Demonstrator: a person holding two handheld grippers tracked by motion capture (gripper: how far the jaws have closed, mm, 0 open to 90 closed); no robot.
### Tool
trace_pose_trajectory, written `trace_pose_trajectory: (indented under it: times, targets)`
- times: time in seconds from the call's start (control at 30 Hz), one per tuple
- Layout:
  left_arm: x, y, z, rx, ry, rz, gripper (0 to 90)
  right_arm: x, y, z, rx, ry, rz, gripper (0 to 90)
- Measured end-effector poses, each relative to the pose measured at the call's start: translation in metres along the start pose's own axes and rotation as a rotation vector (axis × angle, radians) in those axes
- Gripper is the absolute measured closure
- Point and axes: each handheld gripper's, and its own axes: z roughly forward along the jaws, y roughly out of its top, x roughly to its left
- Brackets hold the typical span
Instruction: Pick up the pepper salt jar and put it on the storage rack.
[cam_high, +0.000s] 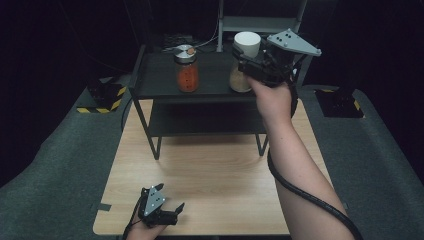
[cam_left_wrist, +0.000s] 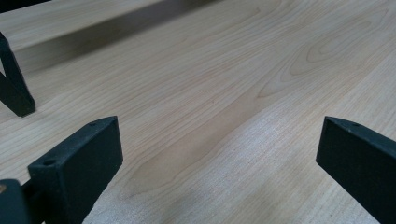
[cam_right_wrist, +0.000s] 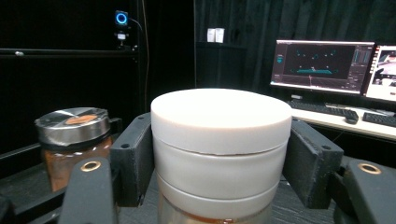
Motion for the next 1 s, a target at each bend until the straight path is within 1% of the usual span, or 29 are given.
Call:
trace_pose_trajectory:
  times: [0.17, 0.4, 0.5, 0.57, 0.67, 0.77, 0.87, 1.0]
  targets:
    - [0.000, 0.000, 0.000, -0.001, -0.002, -0.002, 0.6, 0.001, 0.002, 0.006, 0.004, -0.012, -0.011, 33.4]
    - [0.001, -0.001, 0.000, -0.003, -0.003, -0.003, 0.6, -0.001, -0.001, 0.012, 0.006, -0.018, 0.010, 33.4]
    - [0.001, -0.001, 0.000, -0.003, -0.003, -0.004, 0.6, -0.002, -0.002, 0.015, 0.018, -0.033, 0.013, 33.3]
    - [0.001, -0.001, 0.000, -0.003, -0.003, -0.004, 0.6, -0.004, -0.004, 0.015, 0.011, -0.029, 0.020, 33.3]
    - [0.001, 0.000, 0.000, -0.002, -0.003, -0.004, 0.6, -0.005, -0.005, 0.014, 0.009, -0.026, 0.017, 33.2]
    - [0.001, 0.000, 0.000, -0.001, -0.003, -0.002, 0.6, -0.004, -0.006, 0.013, 0.005, -0.024, 0.007, 33.1]
    - [0.001, 0.000, 0.000, -0.002, -0.003, 0.000, 0.6, -0.003, -0.008, 0.013, 0.001, -0.024, 0.007, 33.1]
    - [0.001, -0.001, 0.000, -0.006, -0.004, -0.010, 0.6, -0.004, -0.009, 0.013, -0.002, -0.026, 0.011, 33.0]
